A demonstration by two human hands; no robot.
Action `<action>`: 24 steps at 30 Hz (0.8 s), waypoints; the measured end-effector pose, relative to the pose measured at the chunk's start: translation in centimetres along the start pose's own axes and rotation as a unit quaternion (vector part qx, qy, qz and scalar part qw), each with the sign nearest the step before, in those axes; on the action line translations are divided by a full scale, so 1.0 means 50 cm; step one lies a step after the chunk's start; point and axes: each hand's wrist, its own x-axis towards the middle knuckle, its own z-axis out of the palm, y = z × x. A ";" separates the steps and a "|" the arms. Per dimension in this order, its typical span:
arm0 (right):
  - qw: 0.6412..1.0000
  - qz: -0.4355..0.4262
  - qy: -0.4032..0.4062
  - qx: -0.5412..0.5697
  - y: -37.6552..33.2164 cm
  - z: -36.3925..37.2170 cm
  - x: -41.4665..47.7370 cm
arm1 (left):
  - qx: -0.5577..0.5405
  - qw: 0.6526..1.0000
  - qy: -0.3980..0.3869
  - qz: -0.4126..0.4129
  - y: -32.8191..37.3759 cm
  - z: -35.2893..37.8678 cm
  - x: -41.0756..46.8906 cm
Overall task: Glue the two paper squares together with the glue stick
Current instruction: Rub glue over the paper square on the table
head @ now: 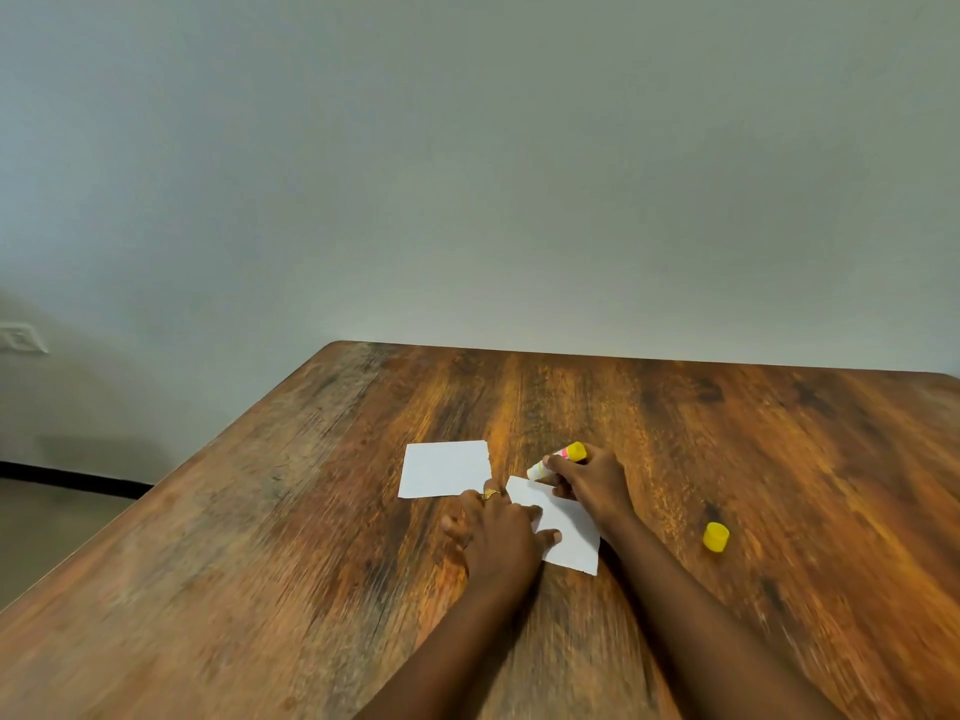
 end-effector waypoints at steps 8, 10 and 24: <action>0.999 -0.017 0.006 -0.029 0.005 0.015 0.012 | 0.026 0.999 -0.029 0.015 -0.002 -0.025 0.012; 0.999 -0.017 0.001 -0.027 0.003 0.018 0.015 | 0.021 0.999 -0.031 0.015 -0.004 -0.024 0.012; 0.997 -0.029 -0.040 -0.052 -0.002 0.027 0.025 | 0.036 0.998 -0.049 -0.007 -0.013 -0.023 0.014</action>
